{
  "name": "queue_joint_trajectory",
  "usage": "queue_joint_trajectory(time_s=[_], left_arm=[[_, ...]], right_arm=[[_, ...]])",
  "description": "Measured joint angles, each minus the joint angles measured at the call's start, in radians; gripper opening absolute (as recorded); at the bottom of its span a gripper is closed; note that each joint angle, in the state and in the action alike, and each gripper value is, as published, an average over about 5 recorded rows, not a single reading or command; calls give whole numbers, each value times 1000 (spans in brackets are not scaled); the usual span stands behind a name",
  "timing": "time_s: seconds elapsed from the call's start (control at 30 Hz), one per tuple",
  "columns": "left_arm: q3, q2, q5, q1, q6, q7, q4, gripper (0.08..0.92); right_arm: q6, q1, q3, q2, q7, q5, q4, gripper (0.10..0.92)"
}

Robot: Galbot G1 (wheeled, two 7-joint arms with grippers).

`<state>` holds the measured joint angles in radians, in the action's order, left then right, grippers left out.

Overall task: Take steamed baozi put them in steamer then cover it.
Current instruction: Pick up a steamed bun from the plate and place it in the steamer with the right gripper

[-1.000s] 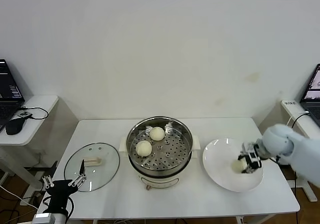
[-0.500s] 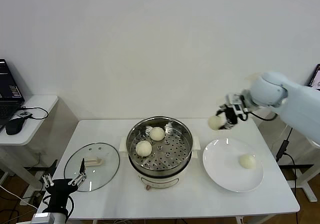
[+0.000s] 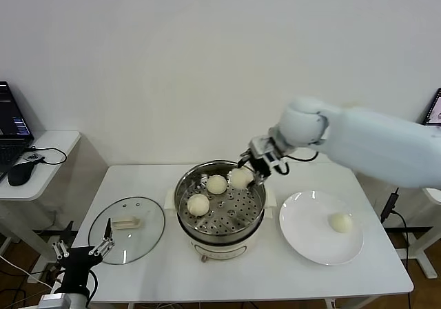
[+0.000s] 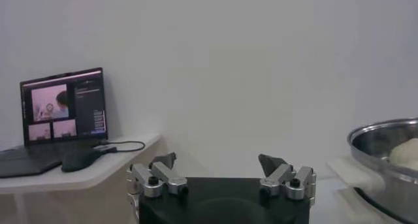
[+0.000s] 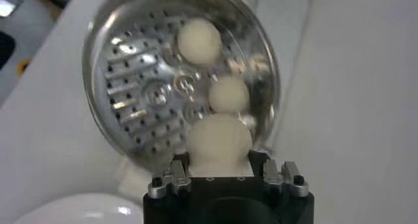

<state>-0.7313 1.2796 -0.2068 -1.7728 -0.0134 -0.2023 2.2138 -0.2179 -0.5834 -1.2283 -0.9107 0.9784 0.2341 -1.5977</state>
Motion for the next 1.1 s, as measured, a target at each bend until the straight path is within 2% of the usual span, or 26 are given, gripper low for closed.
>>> queue_joint_trajectory(time_s=[0.53,1.1], left_arm=[[-1,29,1,6,3,-3,-2,823],[-1,31,1,0,18,-5,-14,823]], right_arm=[[244,10,-113,-114,-9,-218,-12,590],[325,37,-147,-143,2,-267,-36,611]])
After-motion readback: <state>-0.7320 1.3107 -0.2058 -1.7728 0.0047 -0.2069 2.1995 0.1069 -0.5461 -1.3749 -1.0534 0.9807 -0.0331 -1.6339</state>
